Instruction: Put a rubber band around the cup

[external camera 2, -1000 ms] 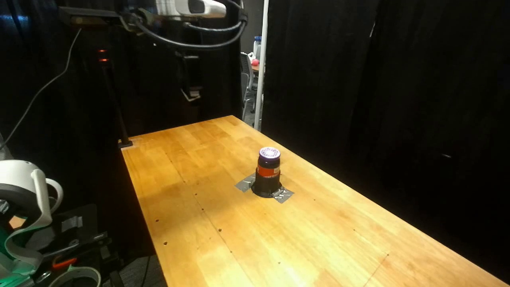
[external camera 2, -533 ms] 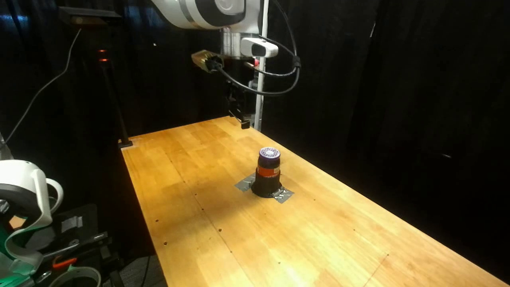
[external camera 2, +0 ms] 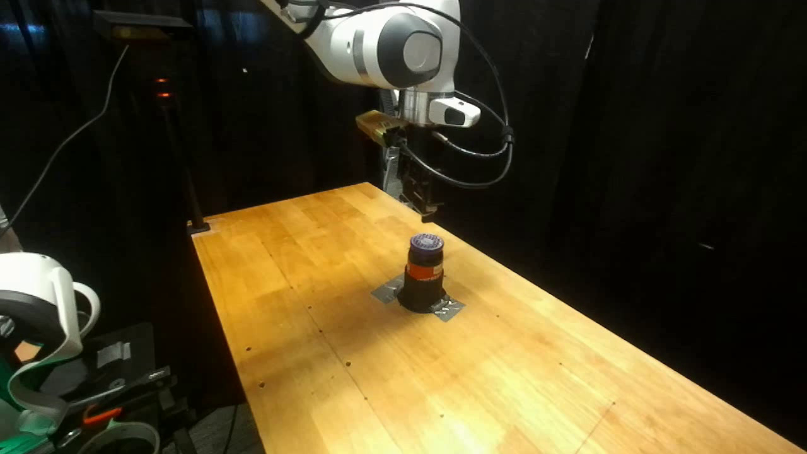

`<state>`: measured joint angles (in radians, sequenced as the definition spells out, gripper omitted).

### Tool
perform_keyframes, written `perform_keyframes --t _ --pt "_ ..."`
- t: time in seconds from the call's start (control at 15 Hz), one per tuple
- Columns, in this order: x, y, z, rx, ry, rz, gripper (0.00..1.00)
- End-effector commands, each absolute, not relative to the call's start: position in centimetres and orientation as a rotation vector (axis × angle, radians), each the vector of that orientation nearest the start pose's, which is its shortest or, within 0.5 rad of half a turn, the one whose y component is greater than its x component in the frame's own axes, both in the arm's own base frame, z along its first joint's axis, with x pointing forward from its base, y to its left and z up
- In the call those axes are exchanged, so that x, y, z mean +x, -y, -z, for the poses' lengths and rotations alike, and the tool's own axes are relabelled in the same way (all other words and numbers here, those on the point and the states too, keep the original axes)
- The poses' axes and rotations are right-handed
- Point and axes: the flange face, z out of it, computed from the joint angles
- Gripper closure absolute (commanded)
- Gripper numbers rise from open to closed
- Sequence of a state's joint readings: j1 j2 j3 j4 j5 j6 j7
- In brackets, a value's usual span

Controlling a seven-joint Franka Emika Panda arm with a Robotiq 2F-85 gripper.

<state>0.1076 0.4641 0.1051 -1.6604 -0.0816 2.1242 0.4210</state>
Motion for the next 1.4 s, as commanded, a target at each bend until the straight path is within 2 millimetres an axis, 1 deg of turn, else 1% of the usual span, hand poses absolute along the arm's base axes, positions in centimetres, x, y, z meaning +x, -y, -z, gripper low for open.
perform_keyframes --t 0.0,0.27,0.6,0.8,1.07,1.2,1.33 --pt "69.1 -13.0 -33.1 -3.15 -0.3 0.019 0.0" --pt "70.9 -11.8 -31.0 -3.156 -0.332 -0.015 0.0" --pt "71.8 -10.8 -28.7 -3.151 -0.359 -0.097 0.0" --pt "72.3 -10.7 -27.4 -3.143 -0.38 -0.101 0.0" --pt "72.4 -10.6 -25.7 -3.124 -0.402 -0.134 0.0" --pt "72.2 -10.2 -25.0 -3.113 -0.418 -0.168 0.0" --pt "71.6 -9.7 -24.6 -3.102 -0.432 -0.21 0.0"
